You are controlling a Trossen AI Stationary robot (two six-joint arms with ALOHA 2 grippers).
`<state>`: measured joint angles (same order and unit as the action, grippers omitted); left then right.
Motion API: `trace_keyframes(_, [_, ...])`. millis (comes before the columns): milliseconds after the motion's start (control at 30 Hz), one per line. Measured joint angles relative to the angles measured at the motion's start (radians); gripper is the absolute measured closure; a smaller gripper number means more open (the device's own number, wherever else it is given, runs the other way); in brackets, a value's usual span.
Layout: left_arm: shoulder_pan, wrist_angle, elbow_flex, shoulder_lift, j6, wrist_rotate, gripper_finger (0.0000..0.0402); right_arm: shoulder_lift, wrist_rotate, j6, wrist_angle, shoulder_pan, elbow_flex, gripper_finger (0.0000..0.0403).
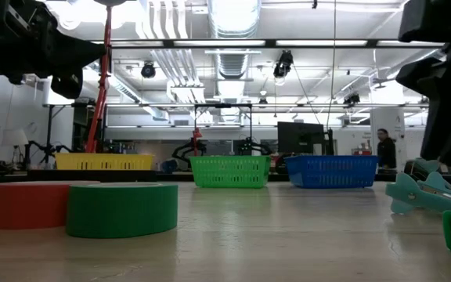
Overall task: Pick and place Stapler, Stapler remover, tape
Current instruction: Put the top light blue staple remover in the green basket
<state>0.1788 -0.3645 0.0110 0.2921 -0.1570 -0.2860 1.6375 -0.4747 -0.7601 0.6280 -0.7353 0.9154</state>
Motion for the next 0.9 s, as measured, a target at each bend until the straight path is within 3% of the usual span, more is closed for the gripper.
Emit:
trace_keyframes(567, [0.000,0.000,0.000,0.000,0.000,0.000,0.0392,0.000,0.000,-0.045,-0.017,0.000,-0.036,0.0340])
trace_keyframes(900, [0.000,0.000,0.000,0.000,0.000,0.000,0.0392,0.000,0.000,-0.027,-0.072,0.000,-0.037,0.0344])
